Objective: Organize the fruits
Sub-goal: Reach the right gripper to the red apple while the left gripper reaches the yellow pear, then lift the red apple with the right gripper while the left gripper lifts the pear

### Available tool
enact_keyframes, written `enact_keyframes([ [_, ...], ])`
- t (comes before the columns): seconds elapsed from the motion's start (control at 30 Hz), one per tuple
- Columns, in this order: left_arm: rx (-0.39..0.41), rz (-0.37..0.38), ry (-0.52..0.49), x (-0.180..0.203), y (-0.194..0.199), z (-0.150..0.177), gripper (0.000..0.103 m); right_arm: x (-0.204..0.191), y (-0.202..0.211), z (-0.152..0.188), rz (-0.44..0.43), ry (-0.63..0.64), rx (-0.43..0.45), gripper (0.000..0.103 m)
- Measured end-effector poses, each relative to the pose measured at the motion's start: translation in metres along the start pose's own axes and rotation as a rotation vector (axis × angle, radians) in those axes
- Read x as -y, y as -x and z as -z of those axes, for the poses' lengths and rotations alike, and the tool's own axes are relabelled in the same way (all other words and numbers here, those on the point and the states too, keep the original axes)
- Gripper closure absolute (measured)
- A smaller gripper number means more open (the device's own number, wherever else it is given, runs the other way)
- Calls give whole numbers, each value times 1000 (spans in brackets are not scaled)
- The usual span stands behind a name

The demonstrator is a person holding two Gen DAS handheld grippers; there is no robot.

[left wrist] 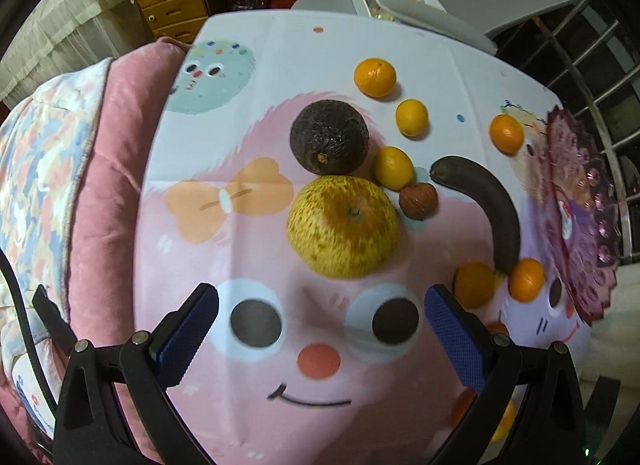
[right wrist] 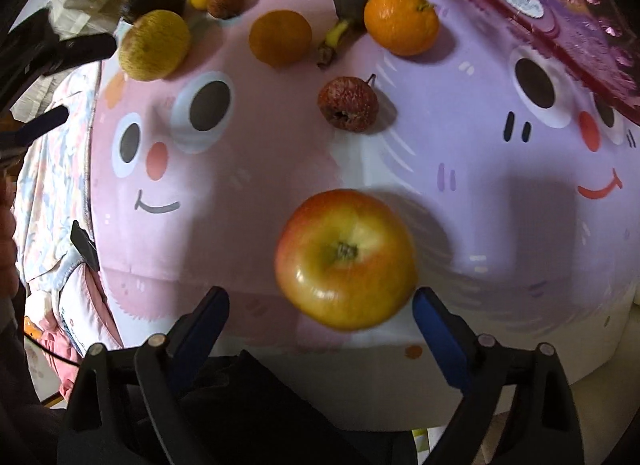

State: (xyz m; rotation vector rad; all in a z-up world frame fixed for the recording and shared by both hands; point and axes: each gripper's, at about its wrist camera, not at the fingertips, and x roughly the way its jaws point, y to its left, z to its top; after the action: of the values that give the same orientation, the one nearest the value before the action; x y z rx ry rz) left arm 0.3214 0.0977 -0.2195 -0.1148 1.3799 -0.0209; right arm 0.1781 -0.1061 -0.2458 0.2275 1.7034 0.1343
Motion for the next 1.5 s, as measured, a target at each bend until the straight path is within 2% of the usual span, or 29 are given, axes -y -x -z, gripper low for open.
enact_keyframes([
  [0.07,-11,2,6,2,-12,-6,1,0,-5,-2,-1,1,-16,15],
  [0.2,-8,-6,12,5,-32,-18,1,2,-14,-9,6,-4,-45,26],
  [0.33,-16,-13,23,8,-46,-25,8,7,-20,-13,10,-14,-64,35],
  [0.47,-13,-22,27,7,-53,-30,15,7,-23,-14,6,-7,-70,35],
  [0.6,-14,26,32,6,-56,-31,28,5,-25,-13,8,1,-72,35],
  [0.83,-19,26,36,4,-53,-26,30,-2,-27,-13,17,16,-60,36],
  [0.9,-28,18,33,3,-51,-20,30,6,-22,-12,13,20,-58,36],
  [1.1,-55,46,41,-4,-36,13,30,-7,-23,5,-4,18,-27,37],
  [1.33,5,96,-1,-12,7,68,30,-28,-20,35,-29,5,52,39],
  [1.5,42,111,-45,-12,39,96,30,-38,-7,55,-31,-8,130,42],
])
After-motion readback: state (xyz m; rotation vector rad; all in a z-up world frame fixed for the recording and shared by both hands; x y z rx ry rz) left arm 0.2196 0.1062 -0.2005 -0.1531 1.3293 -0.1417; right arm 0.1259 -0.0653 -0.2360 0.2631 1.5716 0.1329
